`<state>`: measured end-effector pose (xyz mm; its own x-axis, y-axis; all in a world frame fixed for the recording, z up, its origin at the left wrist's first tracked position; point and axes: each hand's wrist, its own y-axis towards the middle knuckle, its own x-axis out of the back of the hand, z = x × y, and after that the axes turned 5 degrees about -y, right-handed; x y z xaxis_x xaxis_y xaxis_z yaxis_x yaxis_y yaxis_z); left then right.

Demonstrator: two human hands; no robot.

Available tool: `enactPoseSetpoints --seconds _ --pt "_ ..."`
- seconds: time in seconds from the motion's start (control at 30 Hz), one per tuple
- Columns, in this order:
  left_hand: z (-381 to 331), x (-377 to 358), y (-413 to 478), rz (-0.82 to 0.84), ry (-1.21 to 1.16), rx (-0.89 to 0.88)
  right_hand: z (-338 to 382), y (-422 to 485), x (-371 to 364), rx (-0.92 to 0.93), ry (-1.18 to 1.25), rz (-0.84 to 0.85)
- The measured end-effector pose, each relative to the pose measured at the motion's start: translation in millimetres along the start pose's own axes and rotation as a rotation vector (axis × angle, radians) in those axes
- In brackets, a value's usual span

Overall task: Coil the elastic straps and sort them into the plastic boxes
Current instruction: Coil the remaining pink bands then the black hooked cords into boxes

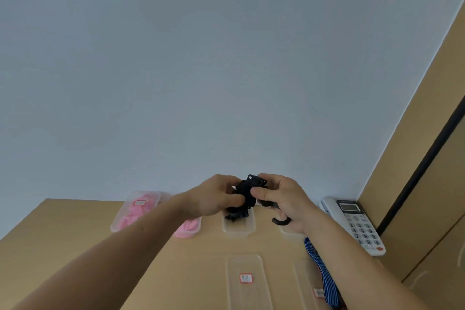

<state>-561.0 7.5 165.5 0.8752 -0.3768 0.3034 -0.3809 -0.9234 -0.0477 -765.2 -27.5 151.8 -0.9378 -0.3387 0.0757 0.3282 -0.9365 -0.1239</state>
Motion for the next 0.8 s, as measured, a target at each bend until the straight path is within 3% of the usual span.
enactPoseSetpoints --seconds 0.17,0.33,0.57,0.8 --pt "5.1 -10.7 -0.2 -0.202 -0.215 0.055 0.1 6.2 -19.1 0.05 0.064 -0.261" --pt "10.7 -24.1 -3.7 0.002 -0.525 0.096 5.5 7.2 -54.6 0.247 -0.194 -0.552" --pt "15.7 -8.5 -9.5 0.114 -0.733 0.08 7.6 8.5 -83.6 0.402 -0.247 -0.639" --pt "35.3 4.8 -10.4 0.048 -0.849 0.074 3.1 17.9 -98.5 0.366 -0.433 -0.533"
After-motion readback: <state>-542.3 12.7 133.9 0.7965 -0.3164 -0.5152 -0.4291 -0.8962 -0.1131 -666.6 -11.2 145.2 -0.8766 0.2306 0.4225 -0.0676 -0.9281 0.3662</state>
